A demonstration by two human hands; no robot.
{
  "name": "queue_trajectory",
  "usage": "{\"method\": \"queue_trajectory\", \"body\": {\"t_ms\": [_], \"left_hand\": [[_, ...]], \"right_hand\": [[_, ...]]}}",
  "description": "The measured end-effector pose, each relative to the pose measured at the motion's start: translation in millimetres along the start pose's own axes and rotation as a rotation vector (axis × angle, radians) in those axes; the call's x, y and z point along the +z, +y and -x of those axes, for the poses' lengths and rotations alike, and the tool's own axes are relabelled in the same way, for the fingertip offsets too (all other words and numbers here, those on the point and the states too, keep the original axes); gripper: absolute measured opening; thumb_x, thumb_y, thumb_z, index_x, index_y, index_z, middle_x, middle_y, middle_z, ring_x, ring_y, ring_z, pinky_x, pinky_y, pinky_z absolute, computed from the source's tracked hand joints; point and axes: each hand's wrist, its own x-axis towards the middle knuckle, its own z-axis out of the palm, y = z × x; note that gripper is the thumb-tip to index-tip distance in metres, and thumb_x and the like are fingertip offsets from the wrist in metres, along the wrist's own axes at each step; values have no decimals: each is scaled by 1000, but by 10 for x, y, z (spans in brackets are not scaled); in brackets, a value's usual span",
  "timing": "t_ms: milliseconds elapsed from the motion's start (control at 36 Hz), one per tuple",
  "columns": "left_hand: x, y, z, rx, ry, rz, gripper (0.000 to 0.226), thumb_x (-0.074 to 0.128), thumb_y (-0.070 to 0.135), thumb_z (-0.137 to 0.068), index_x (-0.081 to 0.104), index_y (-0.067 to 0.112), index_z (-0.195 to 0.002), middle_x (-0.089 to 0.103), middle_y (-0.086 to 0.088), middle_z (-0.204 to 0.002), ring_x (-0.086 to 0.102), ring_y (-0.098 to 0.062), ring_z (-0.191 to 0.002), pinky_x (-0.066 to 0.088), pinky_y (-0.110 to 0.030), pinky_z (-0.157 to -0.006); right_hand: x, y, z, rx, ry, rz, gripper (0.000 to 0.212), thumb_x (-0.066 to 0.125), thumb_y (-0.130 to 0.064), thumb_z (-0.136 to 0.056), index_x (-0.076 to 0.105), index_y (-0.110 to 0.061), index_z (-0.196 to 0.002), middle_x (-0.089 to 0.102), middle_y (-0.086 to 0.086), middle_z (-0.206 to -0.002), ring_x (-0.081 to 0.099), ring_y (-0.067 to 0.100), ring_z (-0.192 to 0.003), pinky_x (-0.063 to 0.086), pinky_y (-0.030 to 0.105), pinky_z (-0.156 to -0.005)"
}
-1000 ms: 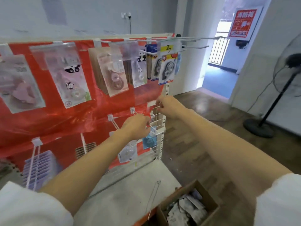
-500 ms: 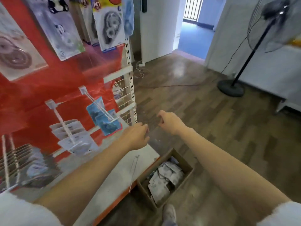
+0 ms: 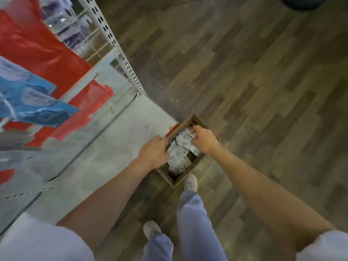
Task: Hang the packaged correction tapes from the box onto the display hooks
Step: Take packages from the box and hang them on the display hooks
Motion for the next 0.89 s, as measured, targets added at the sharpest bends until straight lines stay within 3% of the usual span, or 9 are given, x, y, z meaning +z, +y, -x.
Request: {"method": "queue_trajectory", "body": {"t_ms": [111,278,444,583,889], "left_hand": [[310,-57,-262,-54,-49,46,30,47,23,-95,49,12,-122,49,-8,-120,53,-27,-108,40,-30,-79],[877,-214,-638,-144,-89,103,32,50,23,-94,53,14,-124,52,-6,-126,55,-24,-112,45,-35,-99],[1446,-433,-1123,-184,-182,166,33,49,18,-95,50,10,-127,50,-8,-125,51,-25,-117,42,-32,-93],[2025,-654,-1586,-212,-205,218,36,52,21,-94,48,12,-129,51,-8,-121,54,-24,-109,46,-34,-90],[3487,-1237,-2917,-233,-274,179,54,55,23,-93,37,15,-142,42,-9,-141,45,-26,-126,43,-36,-99]], "right_hand": [[220,356,-239,84,-92,-34,34,51,-16,-94,46,-10,-128,61,13,-120,55,31,-114,46,37,-93],[715,839,-645,125,-167,-35,32,54,-18,-96,48,-8,-125,60,11,-118,56,29,-111,43,31,-81],[1250,1153,-1101,162,-242,-23,33,51,-17,-97,46,-4,-126,59,16,-113,58,32,-103,49,38,-82],[1729,1359,-1542,182,-246,-15,27,54,-19,-95,51,-6,-119,61,13,-107,60,30,-99,51,43,-87],[3084,1899,-2948,221,-358,90,45,57,-29,-95,48,-1,-129,51,19,-130,51,33,-118,44,35,-89]]}}
